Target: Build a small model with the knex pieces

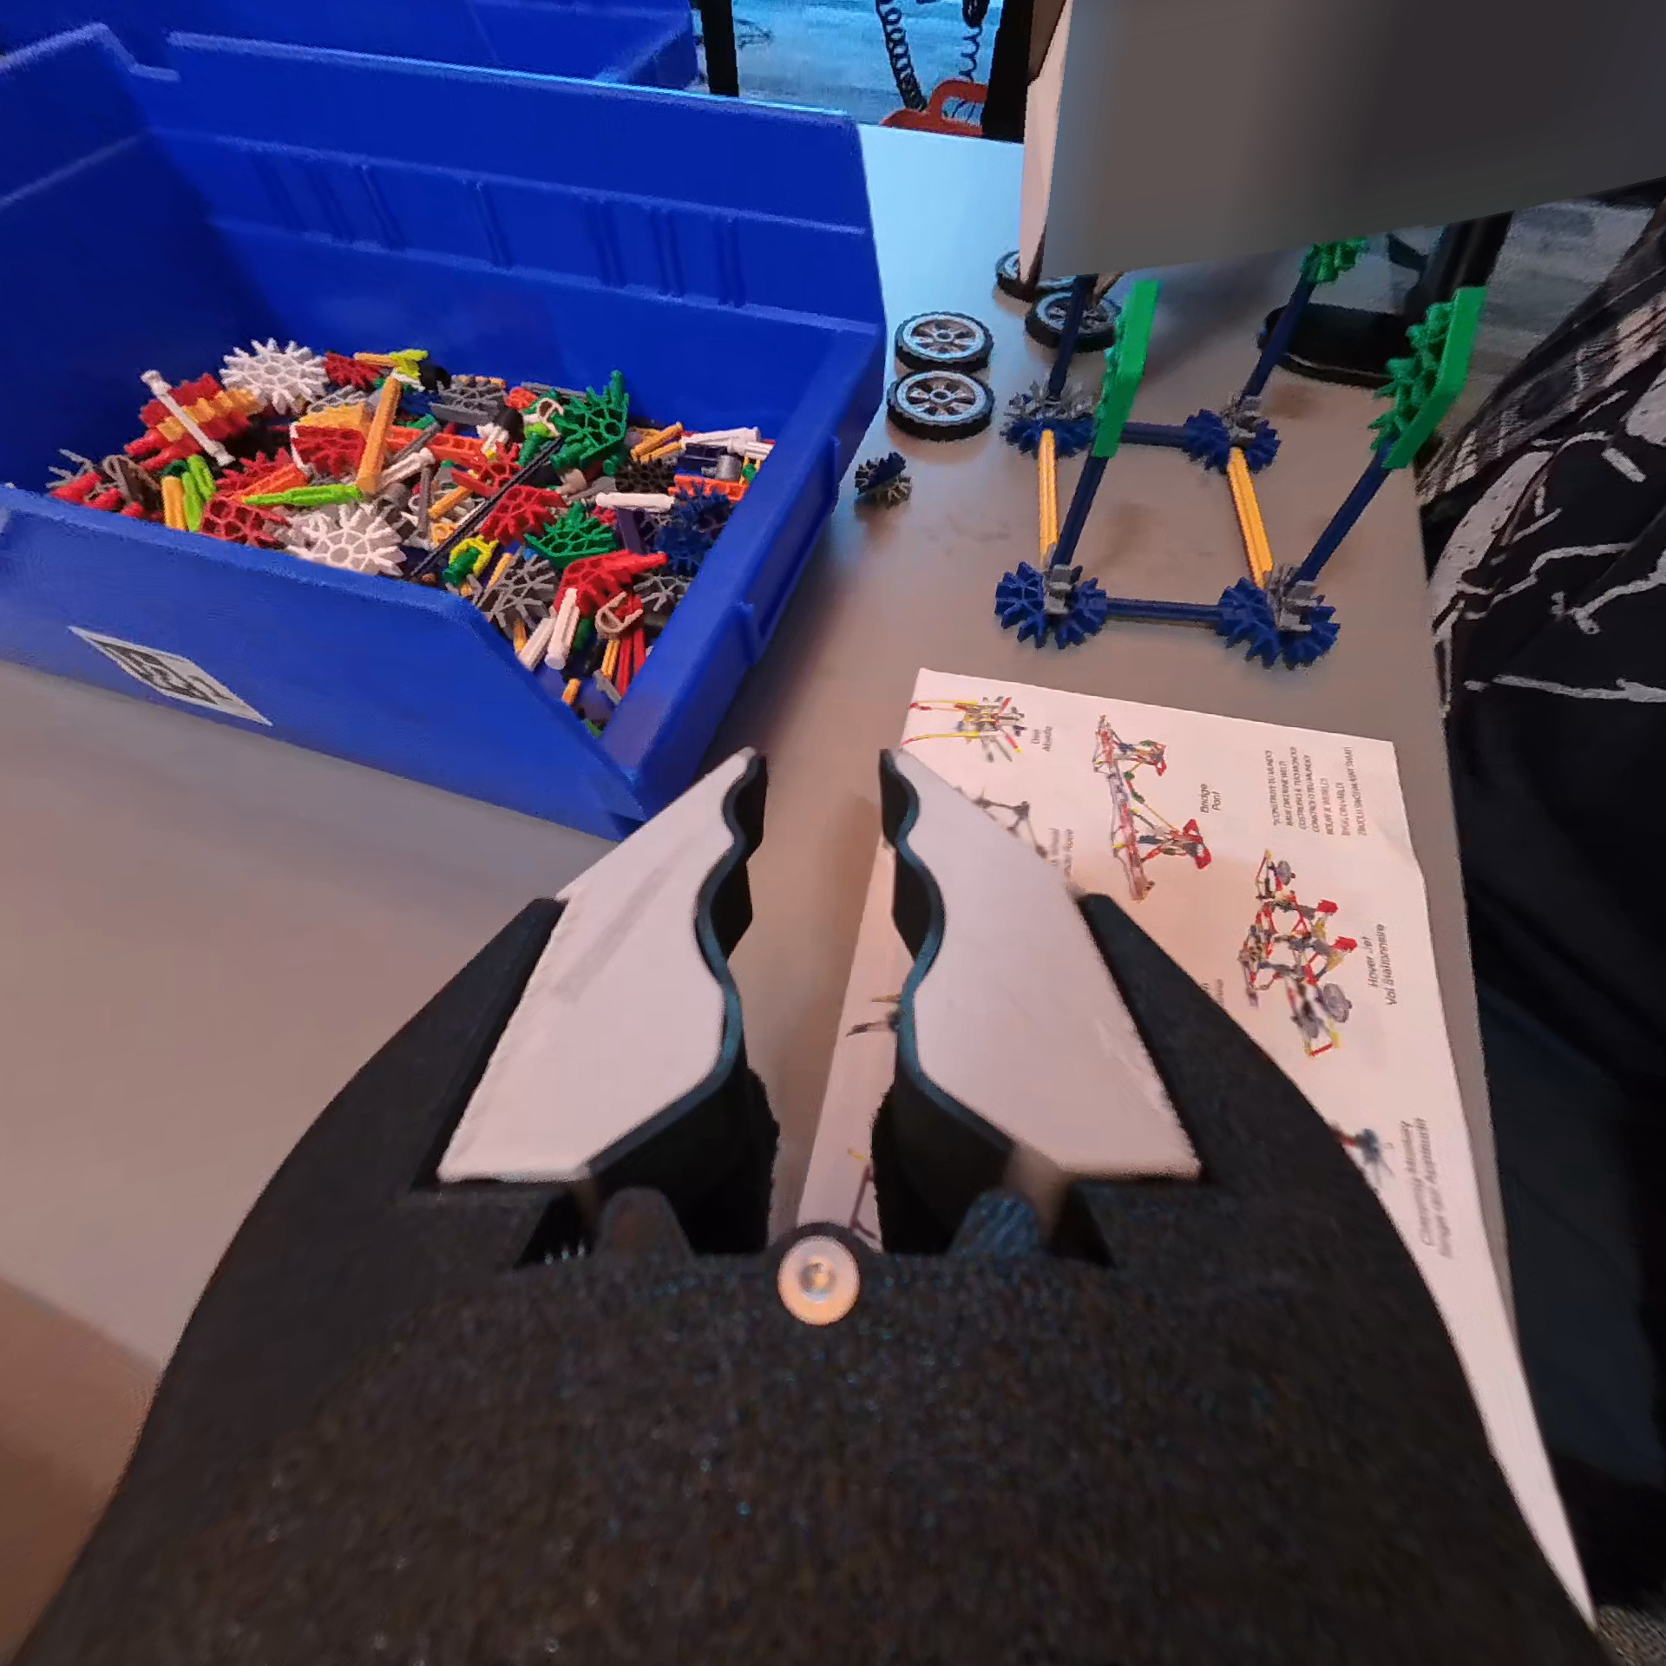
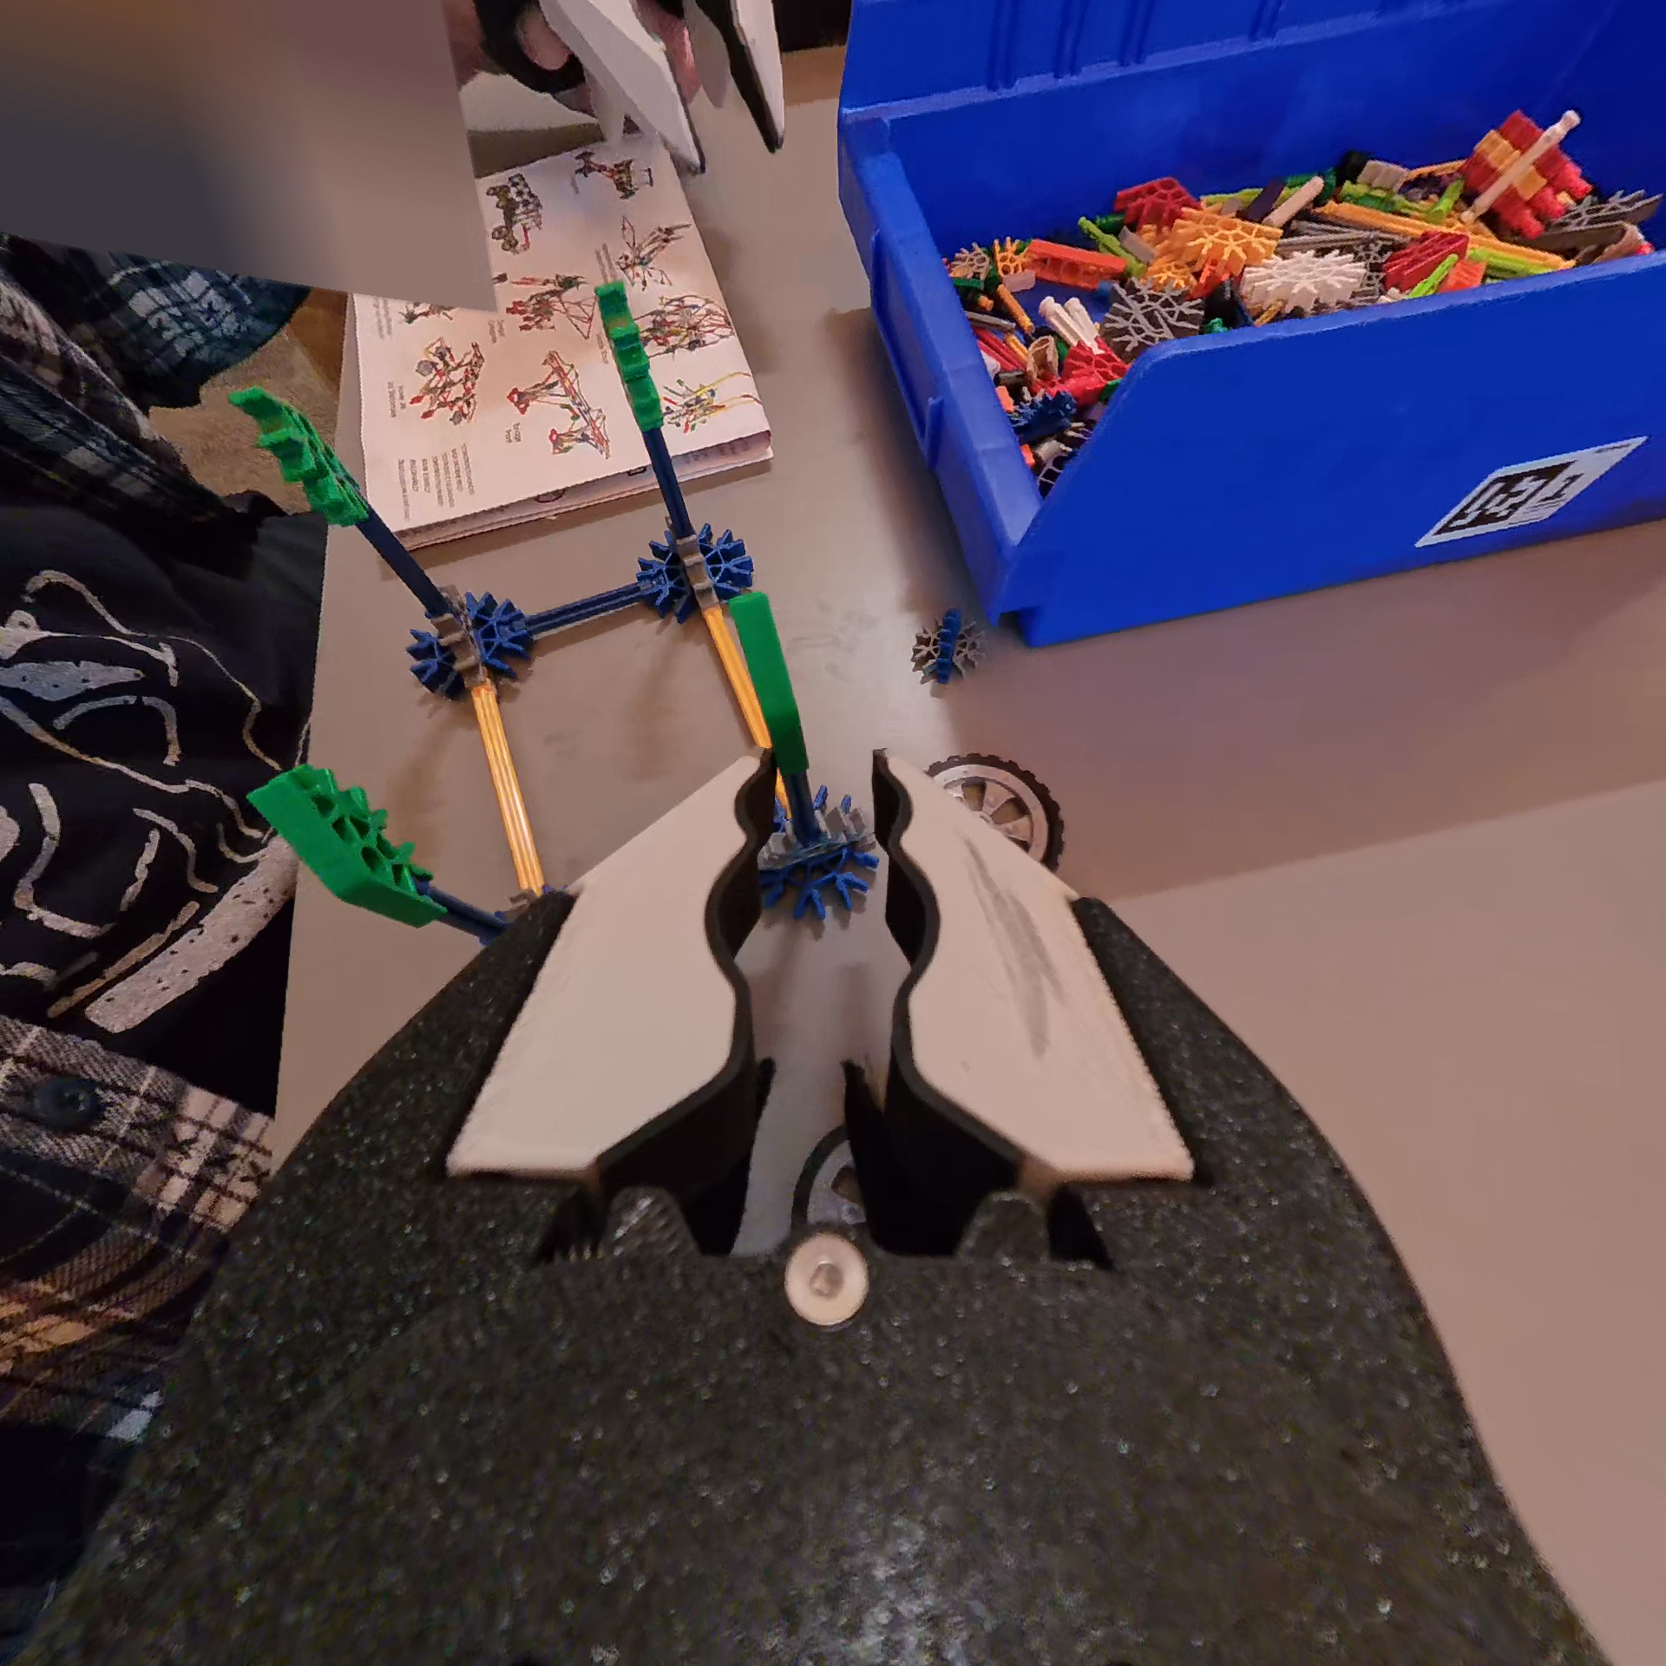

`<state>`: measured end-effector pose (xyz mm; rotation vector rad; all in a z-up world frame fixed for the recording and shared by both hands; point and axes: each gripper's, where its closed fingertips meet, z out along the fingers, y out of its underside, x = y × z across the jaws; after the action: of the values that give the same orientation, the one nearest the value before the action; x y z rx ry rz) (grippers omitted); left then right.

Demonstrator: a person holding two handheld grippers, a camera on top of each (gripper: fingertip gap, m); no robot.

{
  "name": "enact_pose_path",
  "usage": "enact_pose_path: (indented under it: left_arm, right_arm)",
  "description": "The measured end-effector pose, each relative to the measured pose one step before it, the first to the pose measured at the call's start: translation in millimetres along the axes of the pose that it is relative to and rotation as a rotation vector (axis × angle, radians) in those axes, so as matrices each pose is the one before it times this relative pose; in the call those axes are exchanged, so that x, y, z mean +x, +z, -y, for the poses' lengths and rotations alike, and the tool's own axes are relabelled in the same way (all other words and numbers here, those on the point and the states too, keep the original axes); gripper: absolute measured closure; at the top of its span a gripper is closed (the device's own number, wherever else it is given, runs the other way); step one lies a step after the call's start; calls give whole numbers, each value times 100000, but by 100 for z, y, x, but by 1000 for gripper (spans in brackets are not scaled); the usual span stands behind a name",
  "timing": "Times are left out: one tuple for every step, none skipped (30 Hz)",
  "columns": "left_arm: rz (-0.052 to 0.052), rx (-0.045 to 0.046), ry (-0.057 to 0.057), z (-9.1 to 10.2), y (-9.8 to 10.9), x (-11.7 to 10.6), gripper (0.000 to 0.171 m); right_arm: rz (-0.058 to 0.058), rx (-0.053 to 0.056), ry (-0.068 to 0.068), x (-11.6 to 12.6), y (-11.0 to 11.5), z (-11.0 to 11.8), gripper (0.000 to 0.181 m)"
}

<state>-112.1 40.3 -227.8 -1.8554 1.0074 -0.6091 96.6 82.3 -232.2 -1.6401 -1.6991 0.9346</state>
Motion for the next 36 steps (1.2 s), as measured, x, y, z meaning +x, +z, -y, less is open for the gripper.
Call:
enact_pose_path:
  left_arm:
    - [880,-554,56,-110,49,-169,148]
    - [988,-476,468,-86,55,-149,148]
    - [702,-469,173,-70,85,-101,148]
    - [256,-196,64,1,100,-11,148]
    - [181,132,363,46,97,48,148]
    - [56,-157,466,-13,84,44,148]
    - [210,-518,187,-81,72,-15,148]
    - [446,-425,-53,-91,38,-87,148]
    - [211,-198,-264,-47,17,-71,148]
    - [660,-96,-143,-16,-8,-132,148]
    - [937,-152,-23,-24,-12,-179,148]
    - [622,-130,-203,-25,-16,-128,148]
    - [441,62,-143,-8,-42,-87,148]
    - [1115,-299,405,-53,-64,-178,147]
    - [1973,-567,634,-121,-99,-309,147]
    - [1910,-195,291,-46,-148,-309,146]
    - [1073,700,-98,96,-210,-190,146]
    - [487,1168,-315,189,-210,-112,146]
    - [677,994,-187,164,-169,-137,146]
    - [658,683,-125,115,-120,-128,146]
    - [322,456,-295,65,-63,-85,146]
    - [-151,208,-306,22,7,8,146]
    - [-328,71,4,4,34,66,146]
    - [-285,-87,164,-20,58,76,146]
    - [111,-481,206,-75,77,1,146]
    - [482,-592,283,-109,54,-60,146]
    - [389,-498,53,-100,36,-64,146]
    - [422,-253,-44,-54,14,-76,146]
    - [327,-104,11,-27,-9,-52,146]
    - [447,7,32,1,-17,-79,146]
    - [381,69,-96,-7,-21,-73,146]
    - [163,-121,-210,-26,2,-43,146]
    - [296,-242,-80,-50,22,-63,146]
    - [182,-188,-22,-52,24,-29,146]
    - [-119,-212,-62,-49,35,16,146]
    - [-84,-273,-34,-50,43,8,146]
  right_arm:
    - [-424,108,238,129,-41,-13,161]
    - [-384,-17,280,122,-29,-41,161]
    - [-300,-27,206,118,-10,-53,161]
    - [-238,98,149,91,-27,-31,160]
    - [-153,170,254,82,-29,-12,160]
    - [-87,142,370,75,-25,-24,160]
    - [-164,130,300,81,-23,-11,160]
    - [-90,116,171,50,-14,-8,160]
    - [13,21,125,30,0,-32,160]
    - [-27,-44,73,29,-10,-33,160]
    - [-151,-44,74,55,-24,-30,160]
    - [-204,-27,170,67,-18,-36,160]
    - [-203,58,199,73,-35,-27,160]
    - [-276,71,166,76,-25,-20,160]
    - [-346,0,160,97,-12,-4,160]
    - [-308,-16,127,75,11,-3,159]
    - [-231,10,19,51,-3,-12,159]
    - [-226,-29,-90,39,4,-12,159]
    - [-239,-138,-102,41,4,-22,159]
    - [-187,-130,-73,32,5,-21,159]
    - [-159,-33,-35,25,-2,-5,159]
    - [-81,-14,-3,12,-3,-16,159]
    - [-30,-57,-24,6,10,-10,159]
    - [-44,-68,21,16,6,-25,159]
    - [-57,-54,48,15,10,-10,159]
    - [-108,-105,-29,18,20,-19,159]
    - [-211,-156,-66,35,3,-24,159]
    - [-341,-168,39,76,-1,-39,159]
    - [-341,-183,178,96,-11,-46,159]
    - [-321,-171,171,83,-24,-42,159]
    - [-334,-79,87,71,-17,-30,159]
    - [-193,-51,73,52,-4,-6,159]
    - [-70,-21,-10,11,12,-5,159]
    - [-76,-29,-113,-1,6,1,159]
    - [-75,-160,-92,-3,19,-14,159]
    - [-69,-185,-42,13,7,-36,158]
